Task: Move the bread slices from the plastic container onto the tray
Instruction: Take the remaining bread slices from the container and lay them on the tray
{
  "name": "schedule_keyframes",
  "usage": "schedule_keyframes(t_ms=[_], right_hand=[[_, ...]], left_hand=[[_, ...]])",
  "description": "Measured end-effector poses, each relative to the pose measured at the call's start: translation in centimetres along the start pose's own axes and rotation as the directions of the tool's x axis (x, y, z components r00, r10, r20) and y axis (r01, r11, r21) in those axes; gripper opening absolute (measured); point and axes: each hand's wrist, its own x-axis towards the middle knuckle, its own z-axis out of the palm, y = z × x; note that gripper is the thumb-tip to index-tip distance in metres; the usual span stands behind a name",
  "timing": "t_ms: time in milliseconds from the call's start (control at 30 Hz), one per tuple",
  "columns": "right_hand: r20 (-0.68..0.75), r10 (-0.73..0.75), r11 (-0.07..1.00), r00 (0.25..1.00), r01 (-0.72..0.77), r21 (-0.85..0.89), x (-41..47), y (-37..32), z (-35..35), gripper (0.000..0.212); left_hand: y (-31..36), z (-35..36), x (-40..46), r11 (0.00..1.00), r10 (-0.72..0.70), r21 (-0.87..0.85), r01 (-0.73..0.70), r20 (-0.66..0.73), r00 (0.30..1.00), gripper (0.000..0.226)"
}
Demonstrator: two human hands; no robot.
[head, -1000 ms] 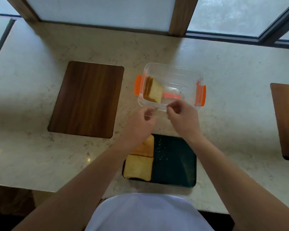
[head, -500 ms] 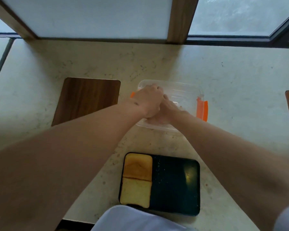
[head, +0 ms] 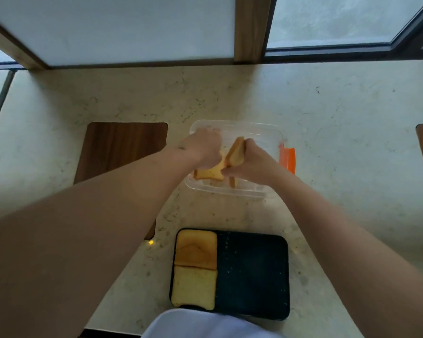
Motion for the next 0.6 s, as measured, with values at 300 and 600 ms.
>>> schedule_keyframes(t_ms=[300,600], right_hand=[[-0.093,0.145,0.727,0.985,-0.042,0.685,-8.1,-1.7,-3.5,0.073],[0.031,0.153,0.267,0.988,-0.071,0.961,-11.8,-0.7,-2.4,0.074]], left_hand=[[2.1,2.9,2.5,0.693,-0.002,0.708,-0.137,0.191,0.982,0.077],[1.8,5.3,2.5,0.635,0.056,0.760,-0.138,0.133,0.990,0.058]])
